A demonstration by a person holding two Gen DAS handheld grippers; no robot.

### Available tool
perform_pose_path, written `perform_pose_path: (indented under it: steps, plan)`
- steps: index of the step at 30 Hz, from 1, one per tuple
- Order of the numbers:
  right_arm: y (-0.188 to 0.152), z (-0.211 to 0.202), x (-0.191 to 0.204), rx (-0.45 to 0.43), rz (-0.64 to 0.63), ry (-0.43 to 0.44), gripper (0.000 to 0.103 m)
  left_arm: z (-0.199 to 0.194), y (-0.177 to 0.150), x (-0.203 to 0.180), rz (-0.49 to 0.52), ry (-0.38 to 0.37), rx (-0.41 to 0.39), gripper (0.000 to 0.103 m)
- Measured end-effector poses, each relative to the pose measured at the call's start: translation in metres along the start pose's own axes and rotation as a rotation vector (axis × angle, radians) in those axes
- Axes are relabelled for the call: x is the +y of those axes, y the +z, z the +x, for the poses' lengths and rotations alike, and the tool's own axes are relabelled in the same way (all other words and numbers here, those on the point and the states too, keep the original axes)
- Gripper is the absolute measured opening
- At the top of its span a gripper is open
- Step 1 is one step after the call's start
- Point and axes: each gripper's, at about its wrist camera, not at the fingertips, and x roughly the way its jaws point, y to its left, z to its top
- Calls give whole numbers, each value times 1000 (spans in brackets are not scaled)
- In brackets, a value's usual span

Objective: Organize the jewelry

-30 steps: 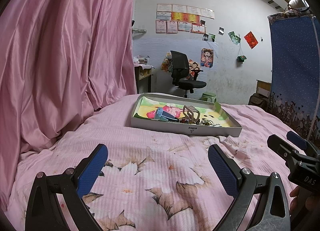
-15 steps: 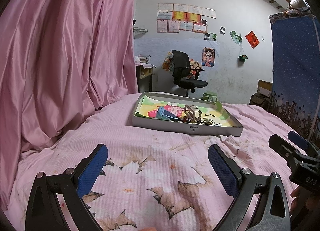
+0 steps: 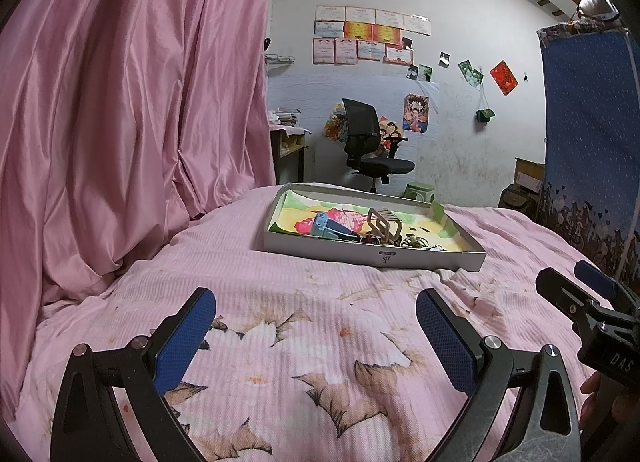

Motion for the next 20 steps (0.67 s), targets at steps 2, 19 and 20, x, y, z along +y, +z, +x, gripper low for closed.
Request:
perform_pose_path:
  steps: [2, 19, 20]
  plan:
    - [0, 0, 0, -1, 0, 0, 102, 2, 0, 2, 0, 0, 6, 101]
    - [1, 0, 1, 1, -1, 0, 102, 0, 1, 4, -9, 1, 7, 101]
    - [0, 0, 1, 0, 0, 0, 102, 0, 1, 4, -9, 0, 7, 101]
